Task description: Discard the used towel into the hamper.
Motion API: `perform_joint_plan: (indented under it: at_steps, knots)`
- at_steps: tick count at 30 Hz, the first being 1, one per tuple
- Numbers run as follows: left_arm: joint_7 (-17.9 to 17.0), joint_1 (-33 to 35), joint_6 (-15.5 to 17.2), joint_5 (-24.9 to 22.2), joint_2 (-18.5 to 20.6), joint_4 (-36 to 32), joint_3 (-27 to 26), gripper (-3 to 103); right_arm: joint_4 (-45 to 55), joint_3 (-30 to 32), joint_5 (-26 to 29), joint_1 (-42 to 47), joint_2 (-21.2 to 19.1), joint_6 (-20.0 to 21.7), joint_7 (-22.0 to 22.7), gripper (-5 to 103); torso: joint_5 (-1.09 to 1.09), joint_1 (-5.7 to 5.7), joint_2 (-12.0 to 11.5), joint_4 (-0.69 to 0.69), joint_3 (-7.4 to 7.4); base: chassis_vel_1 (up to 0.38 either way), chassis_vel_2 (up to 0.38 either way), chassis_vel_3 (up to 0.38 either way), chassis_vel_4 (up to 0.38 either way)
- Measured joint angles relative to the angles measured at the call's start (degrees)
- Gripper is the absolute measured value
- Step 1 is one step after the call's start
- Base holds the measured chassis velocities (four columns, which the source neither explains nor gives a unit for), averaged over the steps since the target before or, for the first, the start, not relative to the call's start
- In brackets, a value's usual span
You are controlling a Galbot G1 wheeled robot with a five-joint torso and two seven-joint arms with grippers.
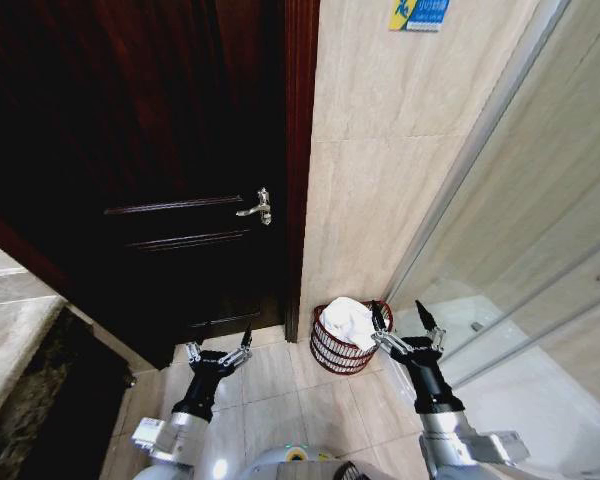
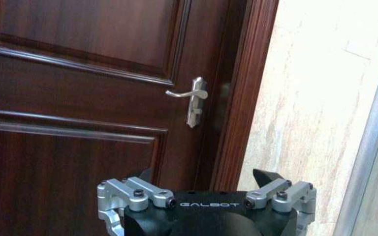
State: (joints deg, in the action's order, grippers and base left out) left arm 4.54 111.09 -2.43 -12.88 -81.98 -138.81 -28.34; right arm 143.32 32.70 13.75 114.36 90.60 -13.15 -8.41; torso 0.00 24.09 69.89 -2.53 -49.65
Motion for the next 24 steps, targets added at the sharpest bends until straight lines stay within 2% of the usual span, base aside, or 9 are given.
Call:
perform_joint_plan:
  at_steps: [24]
  knots:
    - [0.0, 0.0, 0.0, 0.0, 0.0, 0.0, 0.0, 100, -0.08, -0.01, -0.03, -0.01, 0.0, -0.08, 0.06, 100, 0.0, -0.63, -1.32, 0.0, 0.69, 0.025, 0.022, 0.021, 0.027]
